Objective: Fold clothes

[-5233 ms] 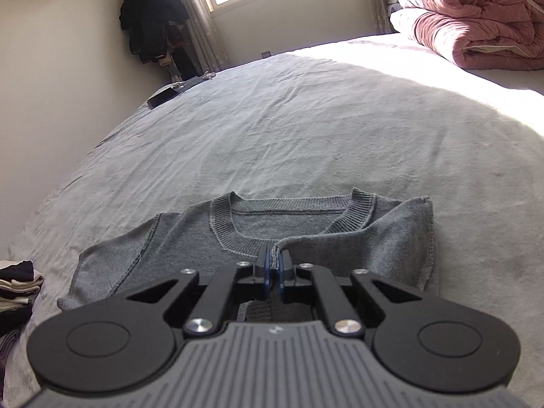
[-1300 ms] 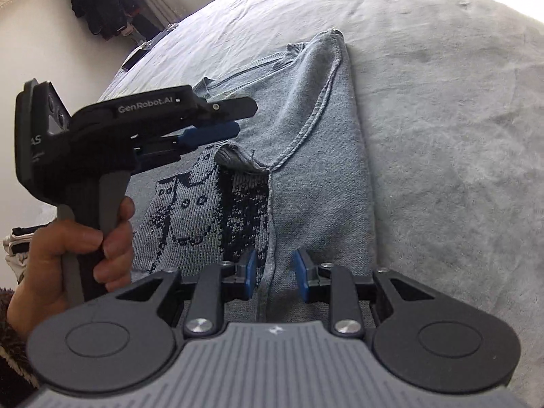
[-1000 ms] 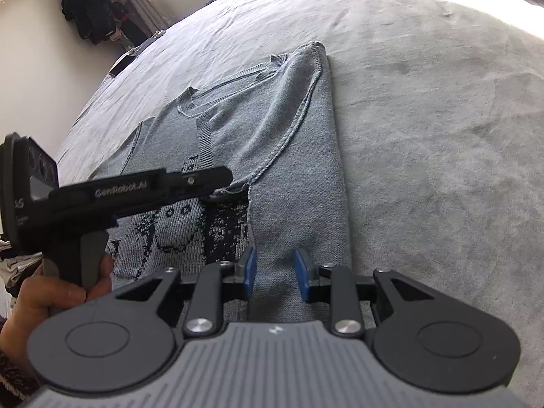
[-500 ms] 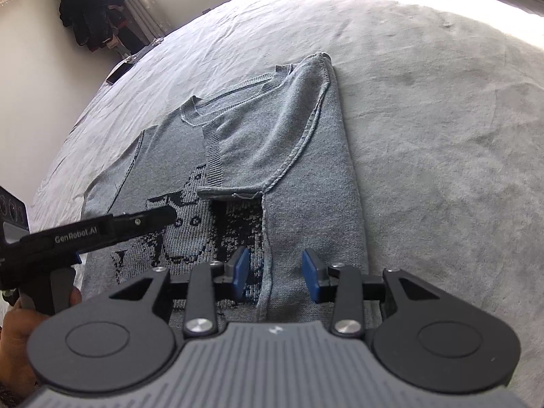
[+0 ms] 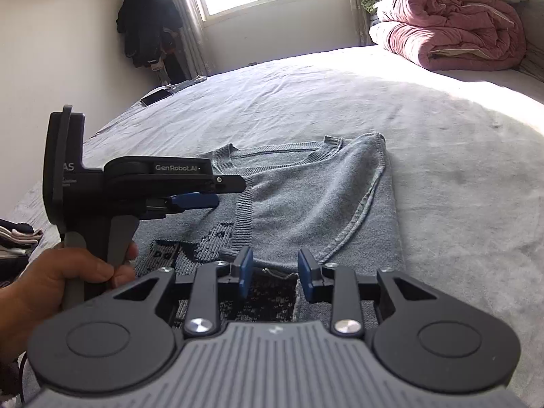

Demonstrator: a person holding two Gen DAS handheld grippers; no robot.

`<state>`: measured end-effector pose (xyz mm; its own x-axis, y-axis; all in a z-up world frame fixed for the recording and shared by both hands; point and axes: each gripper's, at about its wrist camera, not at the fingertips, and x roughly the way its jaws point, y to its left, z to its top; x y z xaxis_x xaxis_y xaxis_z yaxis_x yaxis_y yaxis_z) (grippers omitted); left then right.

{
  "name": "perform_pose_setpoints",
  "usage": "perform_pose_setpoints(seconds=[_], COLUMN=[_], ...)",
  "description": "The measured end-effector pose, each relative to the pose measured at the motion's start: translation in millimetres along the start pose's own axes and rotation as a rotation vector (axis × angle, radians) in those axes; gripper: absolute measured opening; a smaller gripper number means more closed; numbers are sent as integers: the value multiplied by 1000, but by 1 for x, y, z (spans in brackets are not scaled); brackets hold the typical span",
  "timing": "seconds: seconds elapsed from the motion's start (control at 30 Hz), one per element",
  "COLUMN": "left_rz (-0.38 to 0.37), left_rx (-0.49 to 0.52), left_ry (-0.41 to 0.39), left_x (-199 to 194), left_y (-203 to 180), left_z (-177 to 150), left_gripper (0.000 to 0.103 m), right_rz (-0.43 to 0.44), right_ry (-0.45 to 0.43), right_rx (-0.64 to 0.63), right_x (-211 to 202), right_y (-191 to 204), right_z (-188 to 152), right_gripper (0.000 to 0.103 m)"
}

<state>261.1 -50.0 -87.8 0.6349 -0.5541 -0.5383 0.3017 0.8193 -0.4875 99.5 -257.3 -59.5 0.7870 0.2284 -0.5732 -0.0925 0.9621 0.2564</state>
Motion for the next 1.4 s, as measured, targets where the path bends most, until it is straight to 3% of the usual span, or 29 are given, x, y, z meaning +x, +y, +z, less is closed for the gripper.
perform_pose_setpoints(seconds=[0.07, 0.1, 0.13, 0.17, 0.27, 0.4, 0.47, 0.5, 0.53, 0.6, 0.77, 0.83, 0.9, 1.07, 1.17, 1.4], left_rz=[-30, -50, -69, -69, -31, 22, 5, -23, -52, -79, -1, 42, 68, 168, 240, 399], left_rx=[-9, -12, -15, -8, 23, 1, -42, -76, -109, -132, -98, -102, -97, -103, -121, -157], left_ry=[-16, -21, -27, -44, -137, -102, -82, -79, -75, -87, -86, -100, -118, -108, -104, -87], left_x=[3, 5, 6, 5, -4, 2, 4, 3, 2, 0, -11, -20, -30, -57, -75, -117], left_y=[2, 2, 2, 1, -3, 2, 9, 12, 16, 16, 6, 7, 12, 30, 43, 69], left_z=[-1, -2, -3, -4, -8, -6, -7, -7, -7, -7, -4, -4, -4, -4, -3, -9], left_gripper=[42, 30, 11, 4, 1, 2, 5, 17, 36, 55, 60, 78, 88, 94, 99, 99], right_rz=[-2, -4, -4, -5, -7, -10, 1, 9, 14, 21, 19, 21, 31, 50, 61, 65], right_ry=[5, 13, 20, 26, 39, 42, 40, 40, 41, 51, 87, 86, 90, 93, 91, 85], right_rx=[8, 13, 14, 12, 3, -11, -8, -6, -6, -9, -53, -58, -46, -28, -35, -50], right_x=[5, 7, 9, 11, 15, 16, 15, 14, 14, 15, 21, 20, 19, 15, 13, 10], right_y=[-3, -4, -5, -5, -5, -4, -3, -2, -1, 1, 8, 11, 11, 15, 19, 25], right_z=[-2, -4, -5, -6, -9, -12, -12, -11, -11, -12, -17, -17, -16, -15, -14, -14], right_gripper=[33, 33, 33, 33, 33, 33, 34, 34, 34, 34, 34, 35, 36, 48, 50, 52])
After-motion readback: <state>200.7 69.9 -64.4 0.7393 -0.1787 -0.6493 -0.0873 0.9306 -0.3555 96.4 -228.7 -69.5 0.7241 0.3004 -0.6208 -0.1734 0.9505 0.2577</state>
